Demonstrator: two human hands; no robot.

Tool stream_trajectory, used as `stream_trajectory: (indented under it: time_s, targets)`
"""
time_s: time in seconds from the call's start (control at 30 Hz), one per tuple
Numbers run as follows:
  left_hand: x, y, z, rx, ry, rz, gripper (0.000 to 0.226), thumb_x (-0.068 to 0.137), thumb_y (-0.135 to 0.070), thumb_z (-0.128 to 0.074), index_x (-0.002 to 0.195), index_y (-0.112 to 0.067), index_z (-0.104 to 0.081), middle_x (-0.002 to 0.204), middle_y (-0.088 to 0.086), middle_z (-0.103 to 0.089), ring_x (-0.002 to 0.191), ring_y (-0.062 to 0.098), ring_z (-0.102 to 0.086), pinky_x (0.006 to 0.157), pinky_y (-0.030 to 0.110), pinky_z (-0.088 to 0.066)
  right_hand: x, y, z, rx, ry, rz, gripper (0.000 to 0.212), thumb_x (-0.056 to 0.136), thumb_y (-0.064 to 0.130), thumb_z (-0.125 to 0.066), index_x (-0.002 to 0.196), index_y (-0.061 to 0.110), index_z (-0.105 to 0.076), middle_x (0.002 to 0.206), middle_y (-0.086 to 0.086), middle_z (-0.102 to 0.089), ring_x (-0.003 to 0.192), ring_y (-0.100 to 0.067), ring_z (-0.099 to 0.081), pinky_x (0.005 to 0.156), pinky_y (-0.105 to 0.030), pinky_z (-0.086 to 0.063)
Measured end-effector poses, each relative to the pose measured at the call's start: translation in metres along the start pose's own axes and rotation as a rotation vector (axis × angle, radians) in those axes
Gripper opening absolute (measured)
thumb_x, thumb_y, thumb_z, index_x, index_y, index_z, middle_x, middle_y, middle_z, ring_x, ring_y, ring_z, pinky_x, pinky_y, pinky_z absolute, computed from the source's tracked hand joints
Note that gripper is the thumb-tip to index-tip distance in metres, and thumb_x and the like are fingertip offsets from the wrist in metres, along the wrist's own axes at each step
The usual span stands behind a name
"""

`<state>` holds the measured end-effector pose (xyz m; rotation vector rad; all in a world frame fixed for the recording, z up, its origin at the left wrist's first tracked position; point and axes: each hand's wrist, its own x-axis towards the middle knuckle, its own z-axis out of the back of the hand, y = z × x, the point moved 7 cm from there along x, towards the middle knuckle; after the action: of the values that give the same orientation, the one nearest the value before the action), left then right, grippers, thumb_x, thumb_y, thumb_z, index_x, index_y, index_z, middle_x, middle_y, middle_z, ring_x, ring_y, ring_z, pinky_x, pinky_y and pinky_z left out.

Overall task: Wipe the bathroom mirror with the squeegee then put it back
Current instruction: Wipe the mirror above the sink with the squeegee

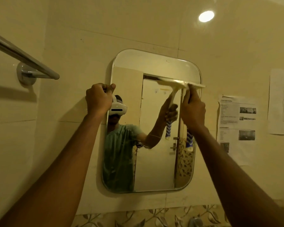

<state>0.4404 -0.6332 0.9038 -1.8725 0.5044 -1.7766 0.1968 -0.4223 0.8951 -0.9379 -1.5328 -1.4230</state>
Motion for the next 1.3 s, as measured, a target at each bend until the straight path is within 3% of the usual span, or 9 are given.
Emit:
stream_trajectory:
  time_s: [0.13, 0.3, 0.5, 0.63, 0.73, 0.87, 1.03, 1.2, 1.3]
  targets:
    - [-0.002, 0.001, 0.001, -0.019, 0.016, 0.026, 0.040, 0.092, -0.043, -0.060, 0.104, -0.006, -0.070, 0.099, 0.013, -0.073, 0.094, 0.027, -0.067, 0.083, 0.038, -0.053, -0.021, -0.003, 0.005, -0.044, 0.049, -0.016, 0.034, 0.105, 0.030, -0.034, 0.136, 0.027, -0.047, 0.061, 0.004, -0.052, 0.042, 0.001, -0.054, 0.037, -0.010, -0.039]
    - [-0.006, 0.006, 0.001, -0.032, 0.027, 0.055, 0.037, 0.093, -0.041, -0.059, 0.105, -0.007, -0.069, 0.100, 0.012, -0.072, 0.094, 0.026, -0.067, 0.083, 0.037, -0.054, 0.030, 0.012, 0.011, -0.104, 0.068, -0.038, 0.038, 0.104, 0.039, -0.031, 0.139, 0.032, -0.045, 0.073, 0.006, -0.057, 0.058, -0.015, -0.062, 0.051, -0.039, -0.057]
    - [-0.011, 0.017, -0.001, -0.066, 0.030, 0.087, 0.033, 0.092, -0.038, -0.061, 0.106, -0.009, -0.069, 0.101, 0.010, -0.072, 0.092, 0.024, -0.067, 0.079, 0.033, -0.053, -0.023, -0.014, 0.004, -0.066, 0.036, -0.003, 0.036, 0.105, 0.030, -0.034, 0.140, 0.029, -0.044, 0.061, 0.002, -0.054, 0.043, 0.001, -0.055, 0.039, -0.010, -0.038]
    - [-0.013, 0.018, 0.000, -0.068, 0.018, 0.094, 0.032, 0.092, -0.038, -0.061, 0.105, -0.010, -0.069, 0.100, 0.009, -0.072, 0.089, 0.022, -0.066, 0.076, 0.032, -0.053, -0.060, -0.028, 0.006, -0.109, 0.078, -0.047, 0.041, 0.105, 0.030, -0.035, 0.146, 0.027, -0.038, 0.063, -0.007, -0.056, 0.047, -0.014, -0.054, 0.042, -0.023, -0.045]
    - [-0.017, 0.020, 0.000, -0.065, 0.020, 0.096, 0.033, 0.092, -0.039, -0.061, 0.104, -0.009, -0.069, 0.099, 0.009, -0.072, 0.088, 0.022, -0.066, 0.074, 0.031, -0.052, -0.051, -0.020, 0.011, -0.119, 0.078, -0.042, 0.038, 0.105, 0.033, -0.034, 0.141, 0.028, -0.044, 0.064, -0.002, -0.057, 0.047, -0.012, -0.053, 0.040, -0.018, -0.045]
    - [-0.019, 0.025, -0.001, -0.064, 0.021, 0.093, 0.035, 0.093, -0.040, -0.060, 0.102, -0.007, -0.070, 0.097, 0.010, -0.073, 0.089, 0.024, -0.068, 0.072, 0.029, -0.052, -0.013, -0.005, 0.014, -0.102, 0.092, -0.029, 0.034, 0.104, 0.036, -0.033, 0.135, 0.030, -0.047, 0.066, -0.001, -0.056, 0.048, -0.015, -0.055, 0.047, -0.042, -0.056]
    - [-0.022, 0.031, -0.003, -0.065, 0.023, 0.084, 0.036, 0.094, -0.040, -0.059, 0.104, -0.007, -0.069, 0.096, 0.010, -0.073, 0.085, 0.023, -0.070, 0.057, 0.016, -0.043, -0.029, -0.016, 0.008, -0.095, 0.069, -0.020, 0.037, 0.105, 0.034, -0.033, 0.139, 0.030, -0.044, 0.062, 0.000, -0.054, 0.041, -0.003, -0.050, 0.039, -0.019, -0.044]
    - [-0.028, 0.034, -0.002, -0.052, 0.005, 0.078, 0.036, 0.093, -0.041, -0.059, 0.103, -0.008, -0.070, 0.096, 0.009, -0.073, 0.085, 0.022, -0.068, 0.060, 0.018, -0.044, -0.084, -0.033, 0.006, -0.123, 0.114, -0.112, 0.042, 0.104, 0.034, -0.033, 0.146, 0.030, -0.036, 0.065, -0.010, -0.059, 0.050, -0.023, -0.058, 0.046, -0.035, -0.054]
    - [-0.030, 0.036, -0.002, -0.054, 0.004, 0.082, 0.036, 0.093, -0.042, -0.059, 0.102, -0.009, -0.069, 0.097, 0.010, -0.073, 0.087, 0.024, -0.068, 0.071, 0.028, -0.049, -0.072, -0.030, 0.010, -0.113, 0.114, -0.105, 0.039, 0.104, 0.036, -0.033, 0.142, 0.031, -0.042, 0.066, -0.005, -0.059, 0.049, -0.012, -0.056, 0.044, -0.028, -0.050]
